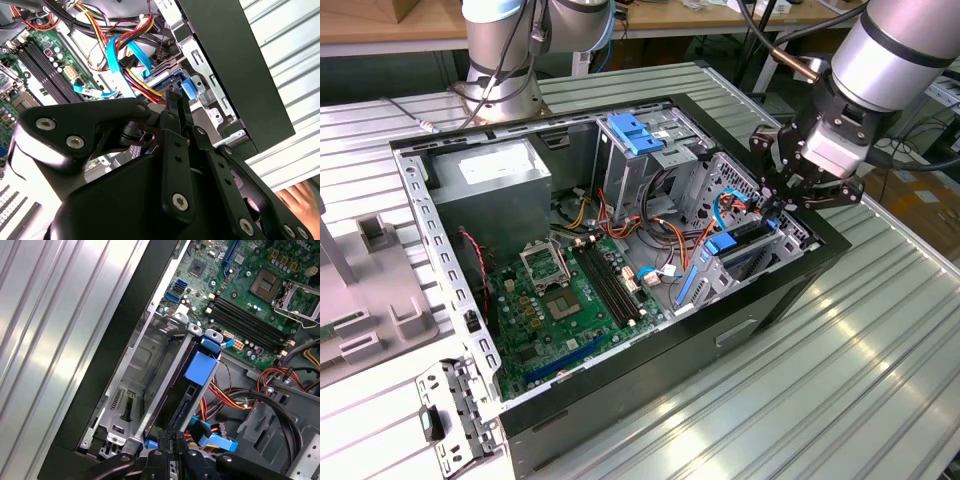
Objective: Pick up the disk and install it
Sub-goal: 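Insert the first disk wire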
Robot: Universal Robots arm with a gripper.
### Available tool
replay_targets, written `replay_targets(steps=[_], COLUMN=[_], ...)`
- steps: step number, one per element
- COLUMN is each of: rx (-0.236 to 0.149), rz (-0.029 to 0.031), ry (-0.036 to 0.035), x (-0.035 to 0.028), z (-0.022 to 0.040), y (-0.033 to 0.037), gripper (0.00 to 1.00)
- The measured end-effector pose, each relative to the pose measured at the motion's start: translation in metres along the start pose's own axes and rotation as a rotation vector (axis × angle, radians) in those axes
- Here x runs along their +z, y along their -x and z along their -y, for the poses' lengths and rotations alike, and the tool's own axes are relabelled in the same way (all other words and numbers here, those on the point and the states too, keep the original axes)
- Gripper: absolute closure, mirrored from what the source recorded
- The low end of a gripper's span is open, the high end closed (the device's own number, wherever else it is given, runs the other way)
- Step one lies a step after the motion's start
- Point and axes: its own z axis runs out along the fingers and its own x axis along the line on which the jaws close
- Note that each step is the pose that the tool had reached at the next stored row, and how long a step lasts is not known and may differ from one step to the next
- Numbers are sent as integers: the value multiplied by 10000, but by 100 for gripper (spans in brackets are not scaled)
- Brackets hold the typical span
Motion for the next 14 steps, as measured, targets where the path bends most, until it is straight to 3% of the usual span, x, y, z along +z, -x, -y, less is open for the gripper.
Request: replay_targets(steps=[14], rx=[491], rz=[-53], ry=[-31], x=[-1], z=[-11], y=[6], gripper=[83])
